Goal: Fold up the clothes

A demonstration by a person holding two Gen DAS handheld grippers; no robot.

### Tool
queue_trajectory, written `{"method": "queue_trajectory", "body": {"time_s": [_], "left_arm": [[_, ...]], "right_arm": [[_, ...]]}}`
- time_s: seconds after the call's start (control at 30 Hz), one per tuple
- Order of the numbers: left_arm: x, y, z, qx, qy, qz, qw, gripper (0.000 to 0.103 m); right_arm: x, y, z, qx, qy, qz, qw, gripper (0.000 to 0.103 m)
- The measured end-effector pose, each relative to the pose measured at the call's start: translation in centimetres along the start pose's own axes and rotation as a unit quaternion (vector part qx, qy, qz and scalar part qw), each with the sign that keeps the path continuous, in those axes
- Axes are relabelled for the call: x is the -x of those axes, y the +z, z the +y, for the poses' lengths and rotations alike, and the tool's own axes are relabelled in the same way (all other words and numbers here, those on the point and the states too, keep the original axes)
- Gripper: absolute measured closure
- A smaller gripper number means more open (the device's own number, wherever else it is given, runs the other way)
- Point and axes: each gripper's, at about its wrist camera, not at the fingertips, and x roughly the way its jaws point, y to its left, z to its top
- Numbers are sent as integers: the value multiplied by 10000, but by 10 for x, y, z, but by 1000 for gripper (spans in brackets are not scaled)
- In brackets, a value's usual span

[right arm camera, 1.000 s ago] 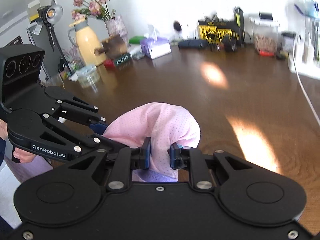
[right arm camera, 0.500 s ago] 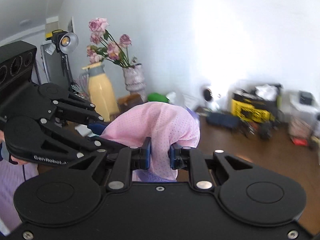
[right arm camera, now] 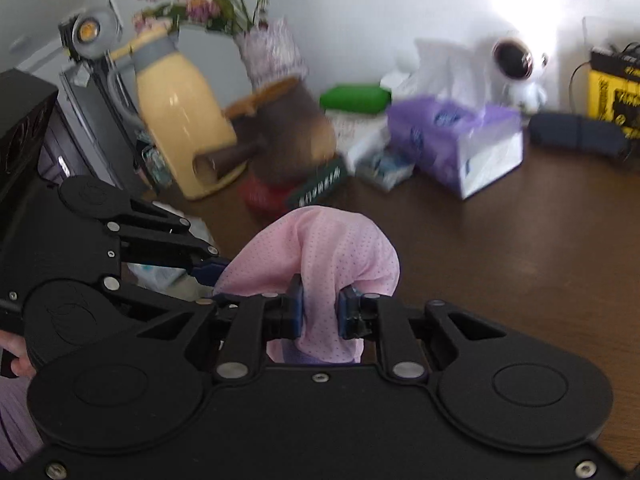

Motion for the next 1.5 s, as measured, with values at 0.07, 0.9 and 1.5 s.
{"method": "queue_trajectory", "body": {"time_s": [0.07, 0.9, 1.5], "left_arm": [[1, 0, -3, -108, 566, 108, 9983, 23], [176, -10, -151, 821, 544, -1700, 9805, 0], [265, -186, -338, 1030, -501, -3804, 9177, 0]], "right_arm": [[-2, -5, 0, -29, -133, 107, 9999, 71], [270, -53, -81, 229, -1802, -773, 9803, 18], [505, -283, -27, 206, -2078, -1690, 9632, 15]]}}
